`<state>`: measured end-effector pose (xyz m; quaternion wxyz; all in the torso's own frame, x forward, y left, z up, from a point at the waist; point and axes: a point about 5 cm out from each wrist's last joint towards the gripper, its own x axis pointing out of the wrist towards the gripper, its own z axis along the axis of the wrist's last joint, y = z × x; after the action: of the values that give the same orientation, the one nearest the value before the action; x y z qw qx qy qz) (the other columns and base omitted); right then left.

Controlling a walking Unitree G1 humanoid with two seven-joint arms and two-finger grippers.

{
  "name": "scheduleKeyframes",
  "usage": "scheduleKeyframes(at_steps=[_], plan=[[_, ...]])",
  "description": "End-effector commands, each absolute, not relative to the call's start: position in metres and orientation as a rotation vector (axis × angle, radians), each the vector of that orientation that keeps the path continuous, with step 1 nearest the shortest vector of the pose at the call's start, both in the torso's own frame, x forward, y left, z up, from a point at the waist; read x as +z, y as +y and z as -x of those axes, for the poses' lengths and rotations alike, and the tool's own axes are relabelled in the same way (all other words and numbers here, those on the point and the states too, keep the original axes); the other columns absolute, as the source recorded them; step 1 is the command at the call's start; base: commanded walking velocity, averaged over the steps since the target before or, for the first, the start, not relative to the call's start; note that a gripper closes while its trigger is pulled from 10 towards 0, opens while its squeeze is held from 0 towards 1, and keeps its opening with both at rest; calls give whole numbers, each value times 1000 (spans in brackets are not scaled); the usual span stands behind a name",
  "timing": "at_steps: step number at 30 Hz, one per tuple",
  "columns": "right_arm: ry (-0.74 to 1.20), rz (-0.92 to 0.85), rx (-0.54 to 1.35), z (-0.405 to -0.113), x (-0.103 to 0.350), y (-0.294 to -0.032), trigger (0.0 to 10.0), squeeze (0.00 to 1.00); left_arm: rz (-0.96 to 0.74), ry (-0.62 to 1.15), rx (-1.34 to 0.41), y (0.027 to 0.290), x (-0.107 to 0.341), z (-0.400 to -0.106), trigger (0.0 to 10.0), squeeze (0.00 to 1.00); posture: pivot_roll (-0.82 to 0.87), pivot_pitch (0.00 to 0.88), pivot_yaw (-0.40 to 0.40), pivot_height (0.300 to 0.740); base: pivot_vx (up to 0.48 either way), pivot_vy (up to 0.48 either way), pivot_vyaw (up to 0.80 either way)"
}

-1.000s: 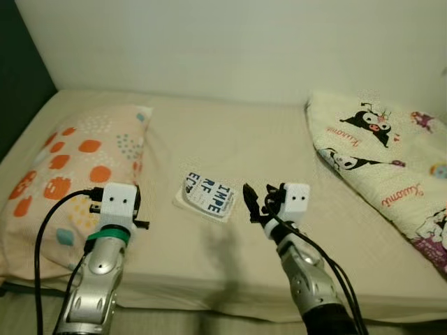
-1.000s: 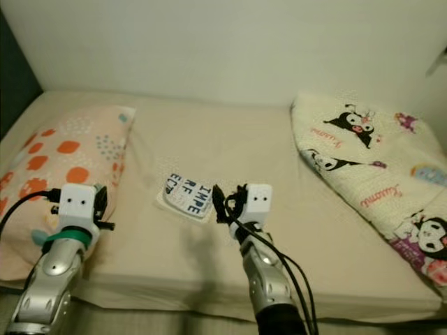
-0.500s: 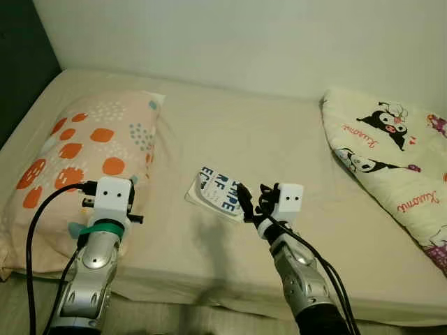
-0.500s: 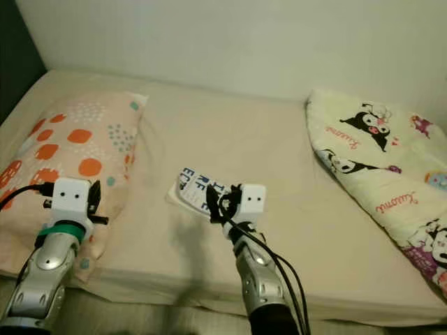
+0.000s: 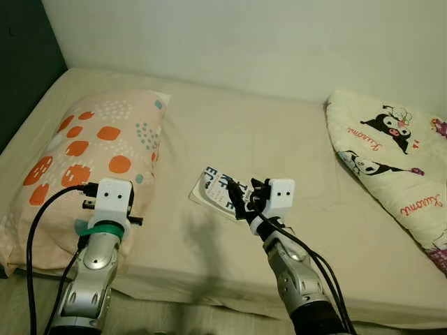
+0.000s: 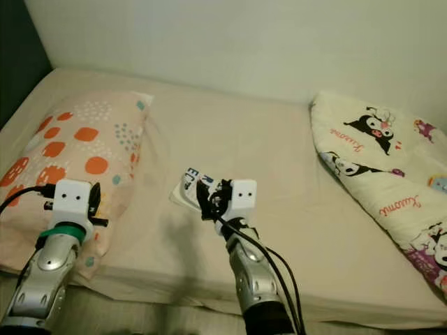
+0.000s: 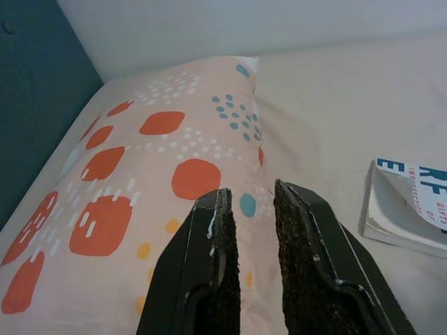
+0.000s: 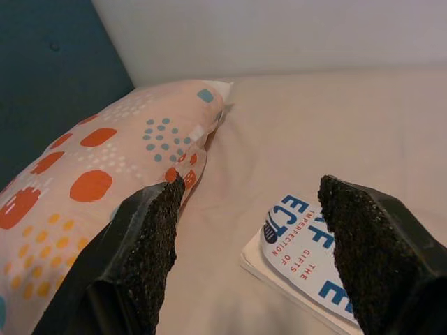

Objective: Clean up the room

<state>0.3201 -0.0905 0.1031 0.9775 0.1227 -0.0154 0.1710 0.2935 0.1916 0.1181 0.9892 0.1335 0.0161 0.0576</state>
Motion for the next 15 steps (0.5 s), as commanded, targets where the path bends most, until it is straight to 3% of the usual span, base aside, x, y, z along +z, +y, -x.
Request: scheduleKeyframes(at_steps=[1,15], plan=[[-25,-237,350,-317,100,-91,10000,0,-289,58,99,189,110,-291,10000,0,172,34,-20,724,0,0,0],[-24,-219,341,-319,99,-95,10000,0,-324,62,82,188,105,-289,10000,0,174,32,-24,664,0,0,0]])
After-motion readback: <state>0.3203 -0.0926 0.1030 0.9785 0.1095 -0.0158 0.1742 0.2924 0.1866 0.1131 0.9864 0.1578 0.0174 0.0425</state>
